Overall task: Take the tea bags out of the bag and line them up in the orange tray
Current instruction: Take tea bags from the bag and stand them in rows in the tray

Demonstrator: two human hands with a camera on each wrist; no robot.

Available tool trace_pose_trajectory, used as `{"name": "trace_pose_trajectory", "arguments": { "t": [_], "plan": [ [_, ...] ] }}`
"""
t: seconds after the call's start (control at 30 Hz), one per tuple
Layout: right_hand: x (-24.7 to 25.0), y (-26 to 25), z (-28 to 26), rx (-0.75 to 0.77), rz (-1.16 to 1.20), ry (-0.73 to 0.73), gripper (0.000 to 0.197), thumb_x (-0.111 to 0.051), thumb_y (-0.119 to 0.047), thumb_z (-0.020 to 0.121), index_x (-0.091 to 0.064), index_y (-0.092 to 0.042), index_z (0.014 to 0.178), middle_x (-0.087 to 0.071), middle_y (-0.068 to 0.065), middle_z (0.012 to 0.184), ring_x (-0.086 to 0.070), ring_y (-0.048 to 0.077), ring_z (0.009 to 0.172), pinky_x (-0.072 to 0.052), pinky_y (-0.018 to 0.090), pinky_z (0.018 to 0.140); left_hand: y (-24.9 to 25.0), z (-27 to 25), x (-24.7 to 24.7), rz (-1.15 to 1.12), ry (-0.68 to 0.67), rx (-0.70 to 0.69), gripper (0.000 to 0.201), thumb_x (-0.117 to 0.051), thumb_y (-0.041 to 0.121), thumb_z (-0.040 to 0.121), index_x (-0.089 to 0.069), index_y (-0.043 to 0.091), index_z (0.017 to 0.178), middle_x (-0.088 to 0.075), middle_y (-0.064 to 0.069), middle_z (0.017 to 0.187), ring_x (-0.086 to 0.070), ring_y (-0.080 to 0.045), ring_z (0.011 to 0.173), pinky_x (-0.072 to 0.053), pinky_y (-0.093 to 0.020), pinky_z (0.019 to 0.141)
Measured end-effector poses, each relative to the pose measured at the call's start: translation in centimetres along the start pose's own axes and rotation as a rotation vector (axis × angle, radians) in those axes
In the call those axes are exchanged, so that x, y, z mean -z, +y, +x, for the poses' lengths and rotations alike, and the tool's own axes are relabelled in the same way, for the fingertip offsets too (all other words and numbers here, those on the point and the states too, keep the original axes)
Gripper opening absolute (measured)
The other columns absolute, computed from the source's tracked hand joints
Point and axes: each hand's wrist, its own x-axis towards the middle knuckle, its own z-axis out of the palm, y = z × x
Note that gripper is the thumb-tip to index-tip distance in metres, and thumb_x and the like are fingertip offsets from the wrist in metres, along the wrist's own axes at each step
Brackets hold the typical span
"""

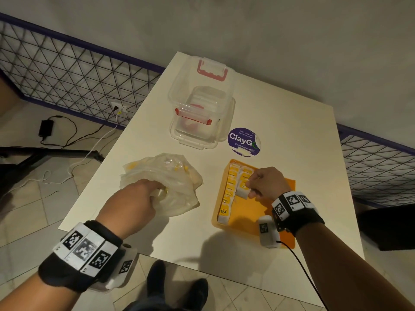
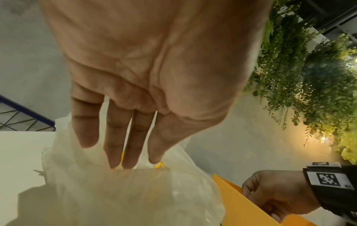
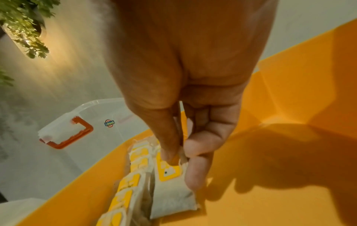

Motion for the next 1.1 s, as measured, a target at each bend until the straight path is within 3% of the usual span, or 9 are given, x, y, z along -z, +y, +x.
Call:
{"name": "trace_pose_trajectory", "arguments": {
  "t": [0.07, 0.2, 0.43, 0.53, 0.63, 0.73, 0.83, 0.93, 1.1],
  "plan": [
    [0.0, 0.1, 0.0, 0.004, 0.045, 0.024, 0.009, -0.07, -0.009, 0.085, -0.069, -0.002, 0.08, -0.071, 0.018, 0.062, -0.069, 0.039, 0.06, -0.058, 0.044, 0.06, 0.0, -0.1, -0.1, 0.053, 0.004, -0.017, 0.049, -0.051, 0.014, 0.089, -0.054, 0.043, 0.129, -0.058, 0.011, 0.13, -0.061, -0.021, 0.109, -0.049, -0.036, 0.085],
    [-0.1, 0.4, 0.0, -0.025, 0.114, 0.058, 0.014, -0.072, -0.008, 0.085, -0.061, -0.001, 0.078, -0.074, 0.018, 0.07, -0.073, 0.041, 0.073, -0.059, 0.055, 0.069, 0.1, -0.1, -0.4, 0.128, 0.012, -0.016, 0.056, -0.05, 0.015, 0.089, -0.045, 0.045, 0.136, -0.052, 0.015, 0.134, -0.059, -0.02, 0.113, -0.039, -0.036, 0.082],
    [1.0, -0.8, -1.0, -0.079, -0.034, 0.11, 0.027, -0.078, -0.024, 0.079, -0.066, 0.001, 0.081, -0.074, 0.015, 0.072, -0.072, 0.031, 0.068, -0.06, 0.044, 0.072, 1.1, -0.2, -0.5, 0.253, -0.018, -0.039, 0.056, -0.045, 0.013, 0.086, -0.045, 0.043, 0.133, -0.048, 0.02, 0.138, -0.055, -0.016, 0.112, -0.034, -0.037, 0.081],
    [1.0, -3.4, -3.2, 0.077, -0.195, 0.193, 0.03, -0.079, -0.037, 0.078, -0.065, -0.011, 0.08, -0.07, 0.003, 0.08, -0.066, 0.021, 0.082, -0.055, 0.037, 0.076, 1.8, -0.1, -0.7, 0.365, -0.035, -0.093, 0.058, -0.046, 0.012, 0.084, -0.044, 0.032, 0.139, -0.047, 0.014, 0.14, -0.041, -0.02, 0.123, -0.032, -0.036, 0.091],
    [-2.8, -6.9, -6.5, 0.306, -0.272, 0.004, 0.035, -0.078, -0.045, 0.077, -0.063, -0.017, 0.091, -0.061, -0.005, 0.092, -0.057, 0.013, 0.086, -0.05, 0.031, 0.077, 1.8, 0.7, -1.4, 0.268, -0.08, -0.171, 0.057, -0.05, 0.007, 0.082, -0.051, 0.022, 0.137, -0.049, 0.006, 0.14, -0.04, -0.021, 0.129, -0.037, -0.032, 0.098],
    [-7.6, -8.7, -7.1, 0.42, -0.365, -0.114, 0.055, -0.075, -0.052, 0.075, -0.055, -0.022, 0.117, -0.053, -0.002, 0.113, -0.059, 0.019, 0.099, -0.051, 0.038, 0.086, 1.8, 1.7, -1.9, 0.047, -0.12, -0.228, 0.052, -0.053, 0.002, 0.083, -0.058, 0.018, 0.133, -0.055, 0.001, 0.134, -0.051, -0.021, 0.121, -0.045, -0.033, 0.097],
    [-10.1, -9.6, -5.9, 0.395, -0.462, -0.102, 0.055, -0.067, -0.035, 0.087, -0.045, -0.017, 0.134, -0.05, 0.008, 0.127, -0.058, 0.031, 0.112, -0.05, 0.042, 0.092, 1.7, 2.2, -2.4, -0.025, -0.125, -0.271, 0.049, -0.053, 0.003, 0.087, -0.06, 0.018, 0.133, -0.059, 0.0, 0.13, -0.058, -0.022, 0.114, -0.048, -0.035, 0.093],
    [-10.5, -10.2, -5.6, 0.443, -0.452, -0.03, 0.039, -0.053, -0.014, 0.091, -0.054, -0.016, 0.129, -0.054, 0.011, 0.122, -0.057, 0.033, 0.111, -0.048, 0.039, 0.09, 1.2, 2.6, -2.5, -0.018, -0.095, -0.233, 0.048, -0.053, 0.007, 0.088, -0.056, 0.017, 0.135, -0.055, -0.001, 0.137, -0.058, -0.024, 0.115, -0.049, -0.038, 0.091],
    [-9.9, -11.0, -6.2, 0.583, -0.191, -0.009, 0.028, -0.053, -0.011, 0.09, -0.07, -0.015, 0.112, -0.056, 0.009, 0.108, -0.058, 0.028, 0.101, -0.046, 0.031, 0.086, 1.4, 3.0, -2.0, 0.043, -0.074, -0.123, 0.043, -0.058, 0.017, 0.089, -0.053, 0.017, 0.132, -0.06, -0.006, 0.124, -0.06, -0.027, 0.106, -0.049, -0.037, 0.085]
  ]
}}
